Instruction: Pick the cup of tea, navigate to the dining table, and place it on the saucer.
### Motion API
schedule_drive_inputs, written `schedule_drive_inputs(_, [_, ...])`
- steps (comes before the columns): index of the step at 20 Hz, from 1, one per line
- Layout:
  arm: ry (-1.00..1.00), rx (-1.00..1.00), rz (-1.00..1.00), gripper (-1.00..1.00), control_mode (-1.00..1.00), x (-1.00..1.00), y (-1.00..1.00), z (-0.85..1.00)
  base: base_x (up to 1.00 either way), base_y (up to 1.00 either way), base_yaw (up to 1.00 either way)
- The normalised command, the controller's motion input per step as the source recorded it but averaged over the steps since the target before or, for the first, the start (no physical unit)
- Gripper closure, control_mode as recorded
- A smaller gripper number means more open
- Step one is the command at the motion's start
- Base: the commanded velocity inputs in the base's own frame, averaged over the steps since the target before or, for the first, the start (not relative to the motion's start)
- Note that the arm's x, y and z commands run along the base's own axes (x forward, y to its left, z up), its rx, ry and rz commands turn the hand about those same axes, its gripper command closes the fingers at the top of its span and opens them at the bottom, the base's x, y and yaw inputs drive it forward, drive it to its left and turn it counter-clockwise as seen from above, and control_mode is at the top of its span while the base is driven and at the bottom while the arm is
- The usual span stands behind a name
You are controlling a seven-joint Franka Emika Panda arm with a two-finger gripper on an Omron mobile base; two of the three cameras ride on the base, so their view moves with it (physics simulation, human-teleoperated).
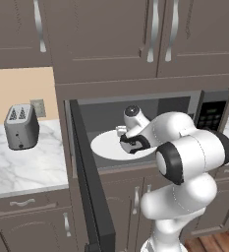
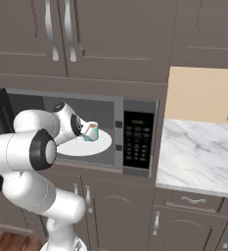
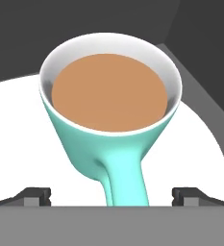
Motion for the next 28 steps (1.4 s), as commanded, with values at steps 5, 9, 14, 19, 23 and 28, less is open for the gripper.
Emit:
schedule_drive_inputs(5, [0.0, 0.0, 0.0, 1.0, -1.0, 0.0, 0.0, 0.0, 0.0, 0.0, 0.0])
schedule_drive_inputs(9, [0.0, 0.0, 0.0, 1.0, -1.0, 0.0, 0.0, 0.0, 0.0, 0.0, 0.0])
schedule_drive_inputs(14, [0.0, 0.0, 0.0, 1.0, -1.0, 0.0, 0.0, 0.0, 0.0, 0.0, 0.0])
schedule_drive_inputs(19, [0.0, 0.0, 0.0, 1.0, -1.0, -0.02, 0.0, 0.0, 0.0, 0.0, 0.0])
schedule_drive_inputs(23, [-0.03, 0.0, 0.01, 1.0, -1.0, -0.43, -0.2, 0.0, 0.0, 0.0, 0.0])
schedule_drive_inputs(28, [-0.07, 0.03, 0.05, 1.0, -1.0, -0.8, -0.33, 0.03, 0.0, 0.0, 0.0])
